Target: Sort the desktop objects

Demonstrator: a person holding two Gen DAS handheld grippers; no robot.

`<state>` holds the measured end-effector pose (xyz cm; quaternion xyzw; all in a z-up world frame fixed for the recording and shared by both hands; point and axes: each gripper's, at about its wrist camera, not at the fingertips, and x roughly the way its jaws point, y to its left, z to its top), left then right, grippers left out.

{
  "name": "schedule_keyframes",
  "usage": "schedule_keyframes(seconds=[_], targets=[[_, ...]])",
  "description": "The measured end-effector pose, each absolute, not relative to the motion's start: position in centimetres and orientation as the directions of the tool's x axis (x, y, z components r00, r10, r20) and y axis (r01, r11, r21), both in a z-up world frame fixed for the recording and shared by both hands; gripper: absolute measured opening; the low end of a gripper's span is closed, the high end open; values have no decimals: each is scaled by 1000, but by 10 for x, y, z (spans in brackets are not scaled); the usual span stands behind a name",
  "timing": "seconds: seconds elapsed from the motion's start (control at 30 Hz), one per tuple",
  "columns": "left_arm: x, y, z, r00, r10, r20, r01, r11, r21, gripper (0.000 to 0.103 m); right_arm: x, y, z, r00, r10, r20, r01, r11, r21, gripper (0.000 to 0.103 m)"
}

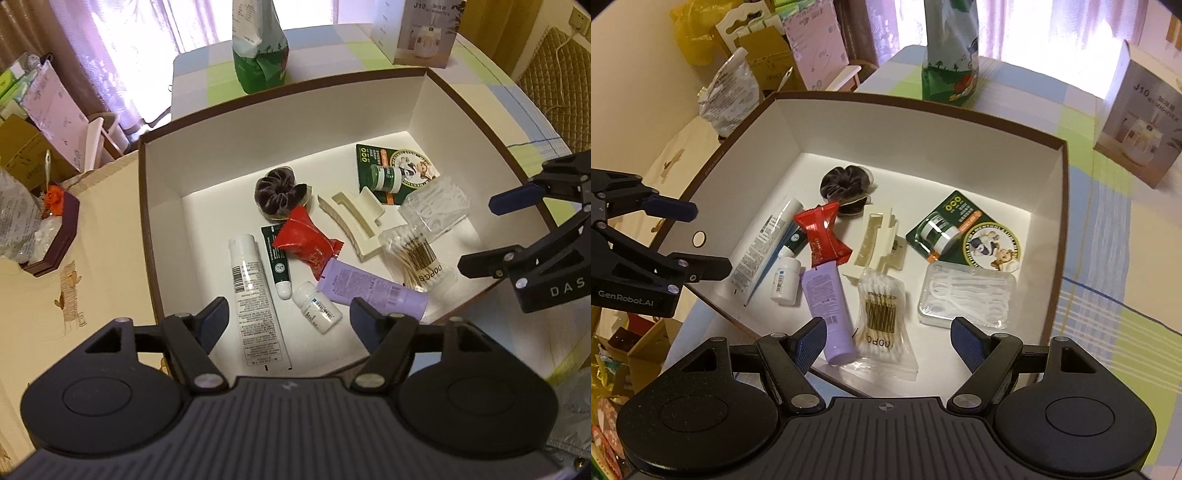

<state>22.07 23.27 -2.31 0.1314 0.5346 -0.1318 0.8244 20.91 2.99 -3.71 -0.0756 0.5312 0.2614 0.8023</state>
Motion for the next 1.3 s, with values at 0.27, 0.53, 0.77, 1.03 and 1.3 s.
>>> schedule_keyframes(seconds=[0.27, 0.53, 0.77, 1.03, 1.3], targets=[[207, 226, -5, 447, -43, -894, 299, 949, 103, 84, 200, 19, -29, 331, 342, -879, -485, 861, 153, 80], [190, 216, 8, 480, -29, -877, 273, 955, 117, 88, 187, 8, -16, 365, 349, -863, -492, 859, 140, 80], [176, 205, 14, 496, -20, -868, 263, 956, 128, 88, 177, -4, -8, 385, 355, -852, -493, 860, 136, 80], [162, 192, 20, 508, -9, -861, 243, 961, 133, 88, 167, -19, -4, 392, 360, -846, -494, 859, 136, 80], [148, 181, 17, 514, 4, -858, 221, 966, 137, 92, 159, -32, -6, 384, 360, -850, -497, 857, 138, 80]])
